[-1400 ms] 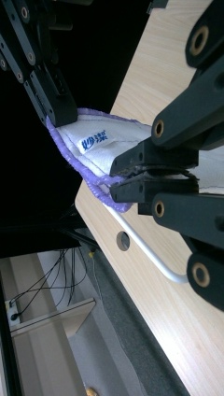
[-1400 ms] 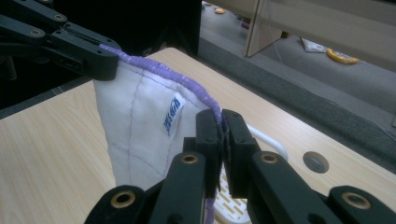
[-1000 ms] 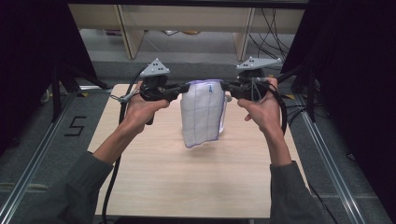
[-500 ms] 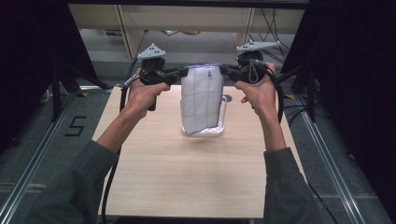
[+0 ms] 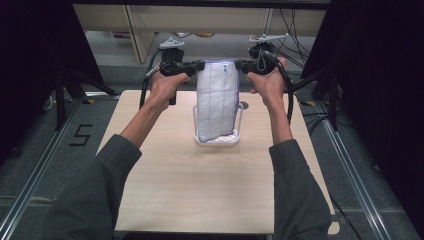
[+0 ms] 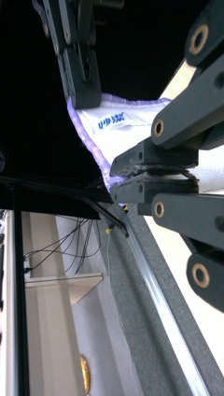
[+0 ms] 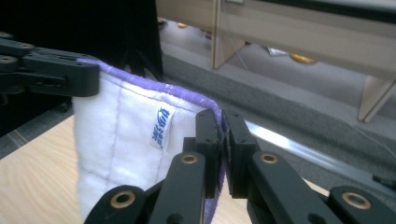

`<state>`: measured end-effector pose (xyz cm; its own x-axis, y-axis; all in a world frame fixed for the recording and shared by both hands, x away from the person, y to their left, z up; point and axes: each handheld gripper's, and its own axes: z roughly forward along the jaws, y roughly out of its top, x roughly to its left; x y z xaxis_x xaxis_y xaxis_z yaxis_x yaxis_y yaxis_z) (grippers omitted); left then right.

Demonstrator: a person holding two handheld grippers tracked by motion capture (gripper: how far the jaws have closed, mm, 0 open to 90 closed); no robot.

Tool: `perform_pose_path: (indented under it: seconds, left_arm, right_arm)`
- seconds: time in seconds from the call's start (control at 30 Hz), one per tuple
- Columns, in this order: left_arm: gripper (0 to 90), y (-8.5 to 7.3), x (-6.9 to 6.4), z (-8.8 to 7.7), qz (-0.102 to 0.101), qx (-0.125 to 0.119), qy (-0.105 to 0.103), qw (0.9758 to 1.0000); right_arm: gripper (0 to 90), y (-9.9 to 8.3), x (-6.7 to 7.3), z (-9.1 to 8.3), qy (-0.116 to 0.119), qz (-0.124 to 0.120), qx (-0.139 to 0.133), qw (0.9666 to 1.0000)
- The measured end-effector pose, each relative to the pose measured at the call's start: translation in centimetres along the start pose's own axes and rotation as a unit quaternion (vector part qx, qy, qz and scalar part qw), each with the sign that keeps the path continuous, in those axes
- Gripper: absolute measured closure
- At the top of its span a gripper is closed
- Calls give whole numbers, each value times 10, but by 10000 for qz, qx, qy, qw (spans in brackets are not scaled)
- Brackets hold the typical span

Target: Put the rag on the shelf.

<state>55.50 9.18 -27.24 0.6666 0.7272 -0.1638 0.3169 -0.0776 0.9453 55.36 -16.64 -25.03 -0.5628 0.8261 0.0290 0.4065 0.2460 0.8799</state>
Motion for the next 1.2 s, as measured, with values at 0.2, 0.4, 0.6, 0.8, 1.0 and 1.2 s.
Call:
perform_pose_path:
  seconds: [0.2, 0.4, 0.6, 0.8, 1.0, 1.2]
  left_arm:
    - [851, -9, 12, 17, -69, 33, -27, 10000]
    - [851, -19, 26, 29, -165, 160, 58, 9997]
    - [851, -28, 31, 40, -228, 392, 54, 9990]
    - [853, -42, 41, 48, -293, 640, 120, 9975]
    - [852, -55, 42, 54, -311, 783, 32, 9964]
    - [761, -68, 43, 59, -502, 1059, 43, 9931]
  right_arm:
    - [861, -9, -14, 21, 30, 165, 128, 9998]
    - [859, -12, -21, 40, 52, 270, 266, 9993]
    - [859, -23, -25, 60, -41, 317, 724, 9969]
    - [859, -29, -25, 71, -44, 253, 947, 9952]
    - [855, -44, -28, 83, -58, 142, 1160, 9931]
    - [837, -54, -28, 85, -22, 345, 1465, 9886]
